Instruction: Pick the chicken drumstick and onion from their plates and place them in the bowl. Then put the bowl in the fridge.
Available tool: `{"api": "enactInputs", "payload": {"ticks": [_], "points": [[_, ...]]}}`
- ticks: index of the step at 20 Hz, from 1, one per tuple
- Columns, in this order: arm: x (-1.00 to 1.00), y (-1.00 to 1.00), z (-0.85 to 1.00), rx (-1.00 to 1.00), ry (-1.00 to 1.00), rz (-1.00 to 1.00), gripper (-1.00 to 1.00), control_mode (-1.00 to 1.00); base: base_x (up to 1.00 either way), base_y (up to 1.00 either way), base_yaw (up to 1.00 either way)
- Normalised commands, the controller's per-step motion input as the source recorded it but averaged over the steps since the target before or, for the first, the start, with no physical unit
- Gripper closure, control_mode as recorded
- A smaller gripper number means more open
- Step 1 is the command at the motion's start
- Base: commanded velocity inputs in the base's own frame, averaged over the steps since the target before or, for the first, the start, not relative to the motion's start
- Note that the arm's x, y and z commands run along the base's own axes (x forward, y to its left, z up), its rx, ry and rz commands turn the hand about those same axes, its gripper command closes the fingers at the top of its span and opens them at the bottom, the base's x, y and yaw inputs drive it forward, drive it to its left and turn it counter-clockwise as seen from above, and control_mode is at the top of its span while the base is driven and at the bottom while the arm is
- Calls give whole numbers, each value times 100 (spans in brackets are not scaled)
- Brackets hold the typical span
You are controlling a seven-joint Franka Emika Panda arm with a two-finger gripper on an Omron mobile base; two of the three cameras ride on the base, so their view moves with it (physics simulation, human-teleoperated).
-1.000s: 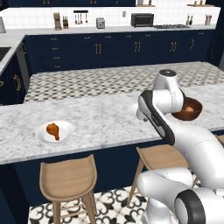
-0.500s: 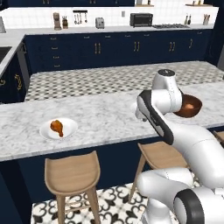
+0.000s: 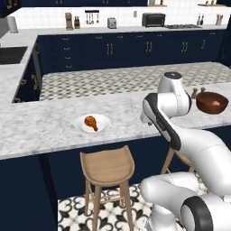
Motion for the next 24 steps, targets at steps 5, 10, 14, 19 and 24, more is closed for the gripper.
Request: {"api": "enactInputs", "payload": {"ticks": [5, 10, 14, 19, 24], "points": [[0, 0, 0, 0, 0, 0, -100, 100, 6, 100, 3], [0, 0, 0, 0, 0, 0, -100, 100, 32, 51, 3], [0, 0, 0, 0, 0, 0, -100, 100, 55, 3, 0], [0, 0, 0, 0, 0, 0, -100, 100, 67, 0, 2], [0, 0, 0, 0, 0, 0, -100, 100, 53, 0, 2]]}}
